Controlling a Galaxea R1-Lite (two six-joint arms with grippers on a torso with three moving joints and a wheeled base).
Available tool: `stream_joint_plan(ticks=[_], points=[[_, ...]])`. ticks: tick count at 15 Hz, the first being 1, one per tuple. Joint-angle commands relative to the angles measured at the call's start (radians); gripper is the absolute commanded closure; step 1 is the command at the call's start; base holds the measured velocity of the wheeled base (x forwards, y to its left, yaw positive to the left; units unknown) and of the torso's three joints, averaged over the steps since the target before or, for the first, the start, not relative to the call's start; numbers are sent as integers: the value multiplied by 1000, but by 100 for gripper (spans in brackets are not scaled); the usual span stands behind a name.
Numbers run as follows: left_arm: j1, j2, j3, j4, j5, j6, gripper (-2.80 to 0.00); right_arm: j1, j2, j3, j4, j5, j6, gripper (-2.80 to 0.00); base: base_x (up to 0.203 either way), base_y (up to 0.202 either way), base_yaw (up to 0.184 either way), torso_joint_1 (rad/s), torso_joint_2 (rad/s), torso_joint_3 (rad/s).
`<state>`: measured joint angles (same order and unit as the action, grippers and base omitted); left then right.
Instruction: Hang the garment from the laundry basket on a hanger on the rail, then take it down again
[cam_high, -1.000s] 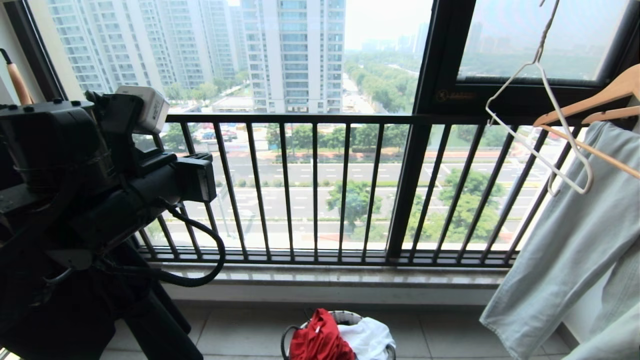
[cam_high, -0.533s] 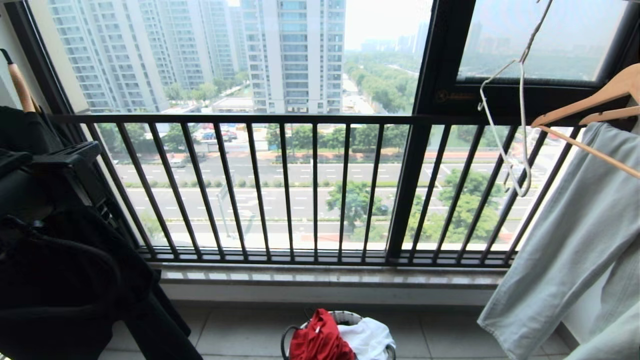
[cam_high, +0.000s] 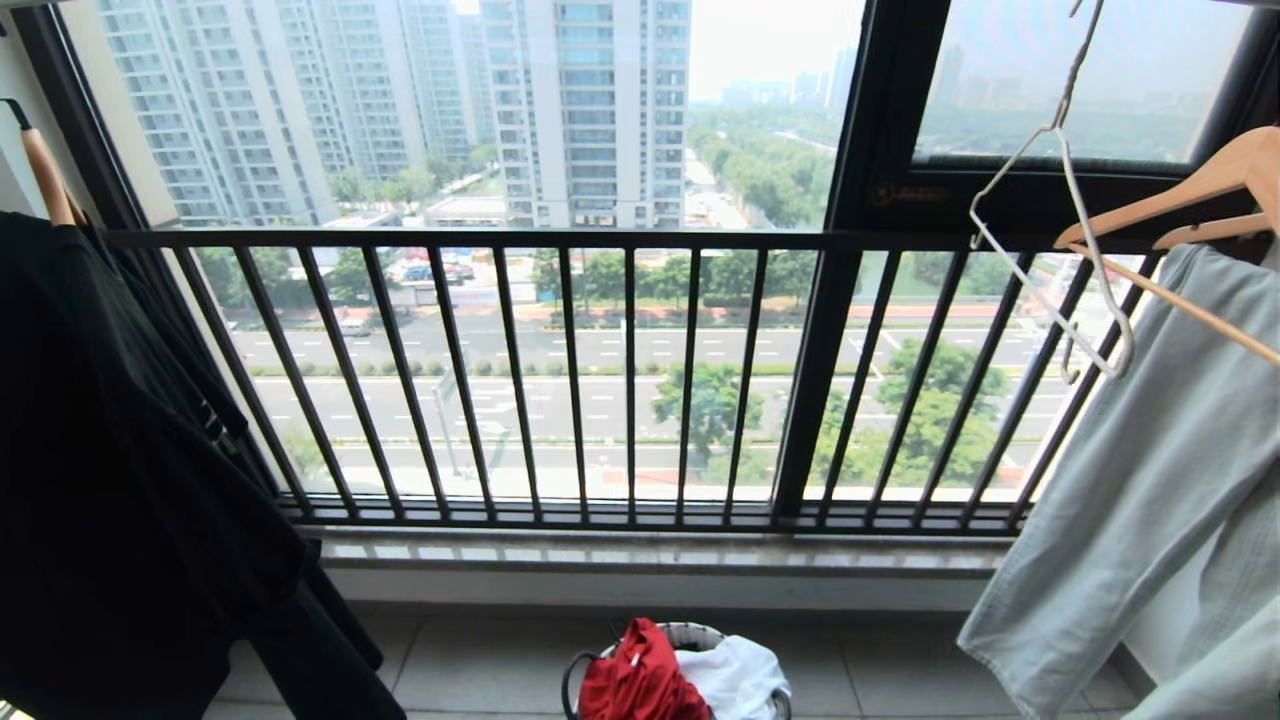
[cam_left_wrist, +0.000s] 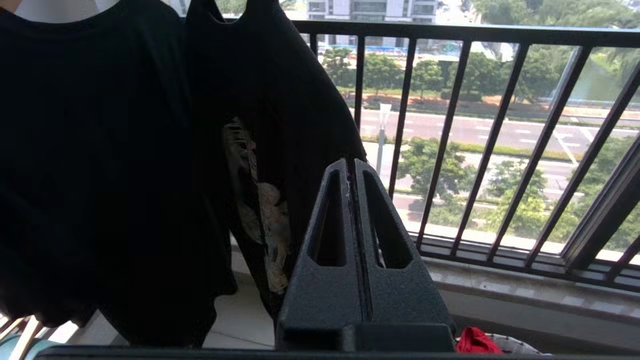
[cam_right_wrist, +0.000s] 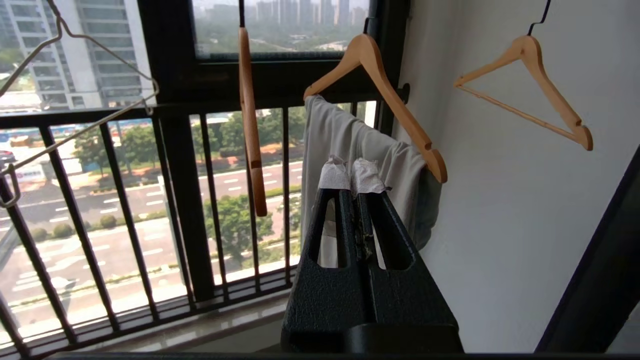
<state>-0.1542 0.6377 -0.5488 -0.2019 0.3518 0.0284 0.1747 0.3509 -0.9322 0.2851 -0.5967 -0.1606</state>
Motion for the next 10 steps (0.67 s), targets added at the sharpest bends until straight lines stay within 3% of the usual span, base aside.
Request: stream_joint_plan(ticks=[1, 4, 5, 8, 10], points=[[7, -113, -21, 50, 98, 5, 0, -33, -21, -6, 3, -3, -2, 0, 0, 0, 0, 0, 0, 0], [12, -179, -19, 53, 302, 120, 0, -44, -32, -9, 5, -3, -2, 0, 0, 0, 0, 0, 0, 0], [17, -212, -11, 54, 325, 149, 0, -44, -36, -13, 5, -3, -2, 0, 0, 0, 0, 0, 0, 0], [145, -244, -9, 51, 326, 176, 0, -66, -52, -7, 5, -3, -2, 0, 0, 0, 0, 0, 0, 0], [178, -306, 18, 53, 294, 195, 0, -81, -73, -4, 19, -9, 3, 0, 0, 0, 0, 0, 0, 0]])
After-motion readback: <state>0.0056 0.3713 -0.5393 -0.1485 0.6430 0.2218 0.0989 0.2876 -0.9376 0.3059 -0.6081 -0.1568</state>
